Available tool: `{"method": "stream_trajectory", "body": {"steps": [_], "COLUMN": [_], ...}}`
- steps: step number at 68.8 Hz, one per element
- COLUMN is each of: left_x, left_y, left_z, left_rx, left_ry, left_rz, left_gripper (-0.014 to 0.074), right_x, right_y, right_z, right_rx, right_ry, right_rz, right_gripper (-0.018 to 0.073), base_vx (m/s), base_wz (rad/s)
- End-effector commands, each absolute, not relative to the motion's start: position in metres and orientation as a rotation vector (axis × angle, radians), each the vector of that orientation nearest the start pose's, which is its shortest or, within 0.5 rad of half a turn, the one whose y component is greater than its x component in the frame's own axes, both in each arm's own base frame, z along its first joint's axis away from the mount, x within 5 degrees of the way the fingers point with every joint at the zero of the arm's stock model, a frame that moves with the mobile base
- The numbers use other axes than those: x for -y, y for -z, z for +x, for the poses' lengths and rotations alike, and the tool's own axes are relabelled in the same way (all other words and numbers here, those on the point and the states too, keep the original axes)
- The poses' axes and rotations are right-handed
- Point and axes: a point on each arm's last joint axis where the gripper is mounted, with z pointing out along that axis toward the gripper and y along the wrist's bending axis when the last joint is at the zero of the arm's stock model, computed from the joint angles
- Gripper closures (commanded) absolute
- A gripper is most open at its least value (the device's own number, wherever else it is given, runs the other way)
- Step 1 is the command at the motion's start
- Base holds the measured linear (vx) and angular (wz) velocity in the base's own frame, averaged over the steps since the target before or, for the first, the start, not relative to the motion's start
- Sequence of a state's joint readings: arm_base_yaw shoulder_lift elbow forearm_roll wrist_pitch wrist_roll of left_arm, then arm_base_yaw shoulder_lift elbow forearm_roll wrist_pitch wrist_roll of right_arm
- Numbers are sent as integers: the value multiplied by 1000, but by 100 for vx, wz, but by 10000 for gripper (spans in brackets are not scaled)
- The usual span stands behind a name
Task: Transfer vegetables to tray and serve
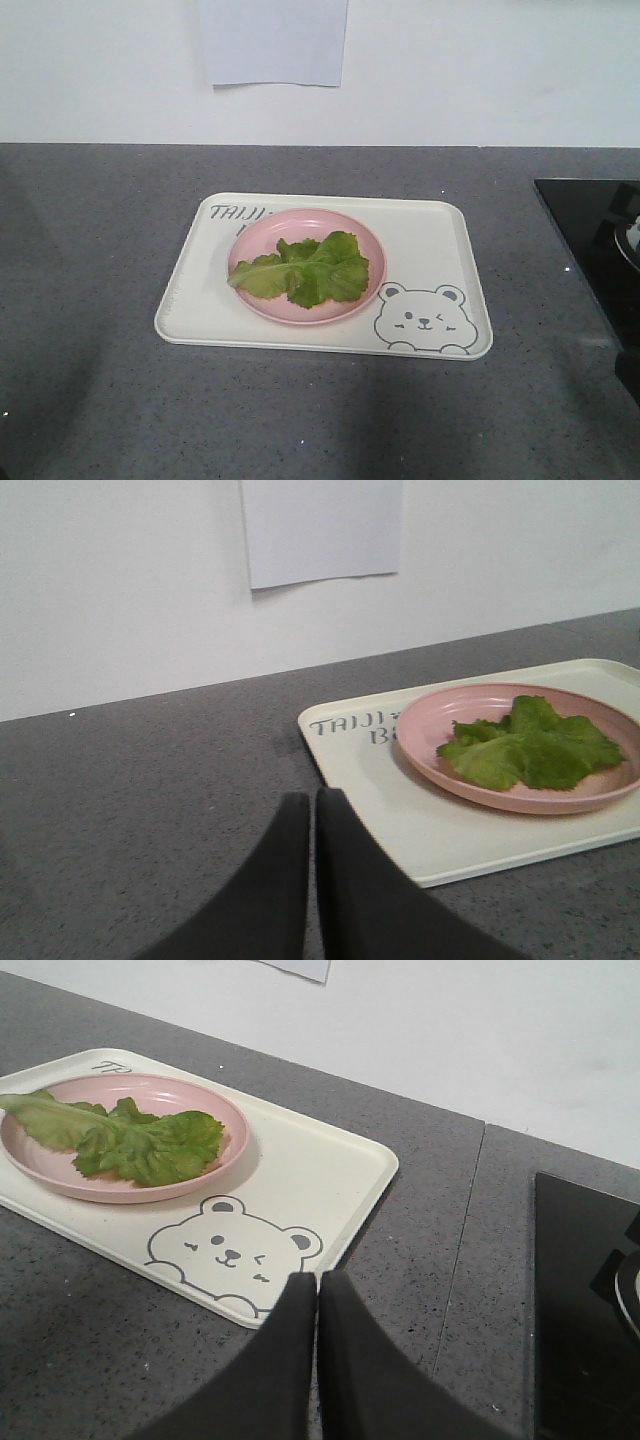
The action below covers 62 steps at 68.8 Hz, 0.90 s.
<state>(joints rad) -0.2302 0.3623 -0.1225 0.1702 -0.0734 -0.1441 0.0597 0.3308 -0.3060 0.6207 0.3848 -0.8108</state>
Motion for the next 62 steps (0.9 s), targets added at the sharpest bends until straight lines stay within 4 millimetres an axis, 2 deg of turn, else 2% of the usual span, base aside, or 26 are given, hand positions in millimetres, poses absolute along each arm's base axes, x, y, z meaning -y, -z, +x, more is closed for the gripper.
{"method": "stream_trajectory", "body": {"steps": [1,15,27,62], "left_x": [17,4,1,1], "left_y": [-236,-203,-201,-199], "left_z": [82,66,55,56], "left_rx": [-1495,-1479,-1464,-1494], "left_ry": [182,137,79,69], "left_rz": [132,-33,-34,-29], "left_gripper": [602,602,602,602], "right_x": [-22,-22,-22,-22], "right_y": [-279,-279,-279,-279], "right_z": [81,81,81,81], "right_rx": [-1717,-1717,-1717,-1715], "right_ry": [-70,-70,-70,-70], "right_rz": [-364,-364,-364,-364], "right_gripper": [562,562,562,562], "base_vx": [0,0,0,0], "base_wz": [0,0,0,0]}}
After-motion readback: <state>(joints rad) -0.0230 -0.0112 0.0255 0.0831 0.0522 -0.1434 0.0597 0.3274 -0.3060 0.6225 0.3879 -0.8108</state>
